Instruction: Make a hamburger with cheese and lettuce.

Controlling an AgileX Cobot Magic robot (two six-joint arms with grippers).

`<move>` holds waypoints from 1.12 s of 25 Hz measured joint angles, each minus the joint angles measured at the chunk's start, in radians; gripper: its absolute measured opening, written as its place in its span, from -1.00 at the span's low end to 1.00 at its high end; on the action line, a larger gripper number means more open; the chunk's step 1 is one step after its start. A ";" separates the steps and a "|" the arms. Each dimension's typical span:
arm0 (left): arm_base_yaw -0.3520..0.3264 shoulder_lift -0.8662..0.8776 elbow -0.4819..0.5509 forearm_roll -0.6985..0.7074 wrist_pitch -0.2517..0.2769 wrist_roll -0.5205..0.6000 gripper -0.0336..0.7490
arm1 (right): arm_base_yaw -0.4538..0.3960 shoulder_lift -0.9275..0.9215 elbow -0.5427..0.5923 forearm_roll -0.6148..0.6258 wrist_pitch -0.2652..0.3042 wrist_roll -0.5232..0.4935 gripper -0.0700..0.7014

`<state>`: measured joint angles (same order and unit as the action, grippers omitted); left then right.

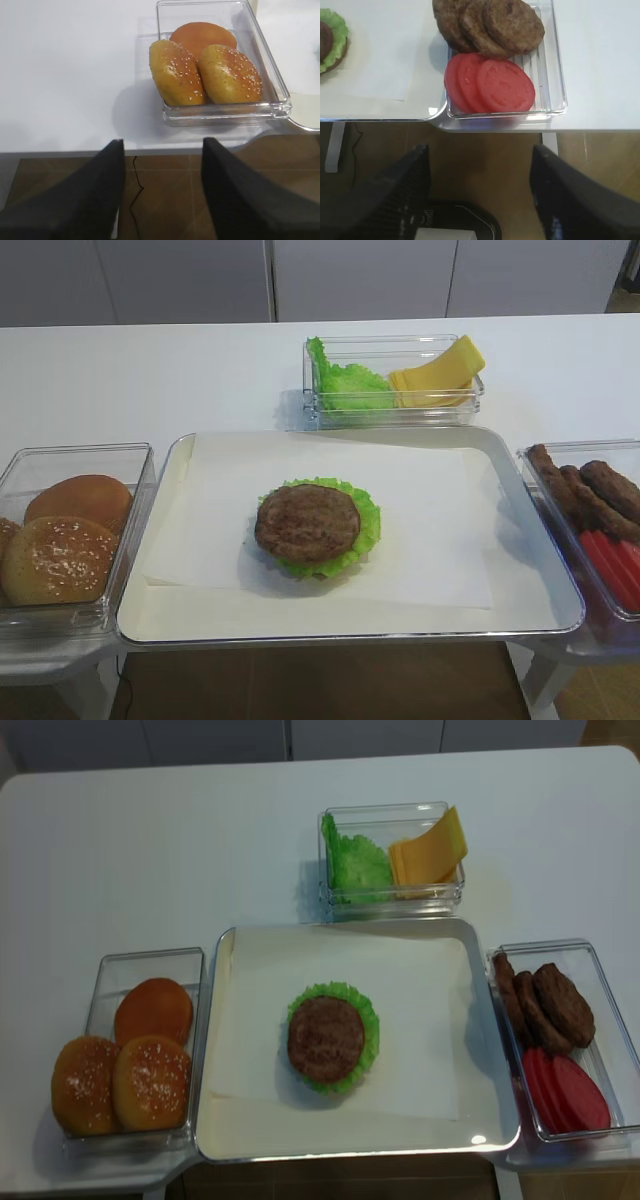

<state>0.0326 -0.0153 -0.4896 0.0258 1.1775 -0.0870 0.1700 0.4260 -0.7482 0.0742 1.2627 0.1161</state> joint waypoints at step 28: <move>0.000 0.000 0.000 0.000 0.000 0.000 0.03 | 0.000 -0.443 0.261 -0.006 -0.132 -0.109 0.37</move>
<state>0.0326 -0.0153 -0.4896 0.0258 1.1775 -0.0870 0.1700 -0.0169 -0.4874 0.0685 1.1307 0.0075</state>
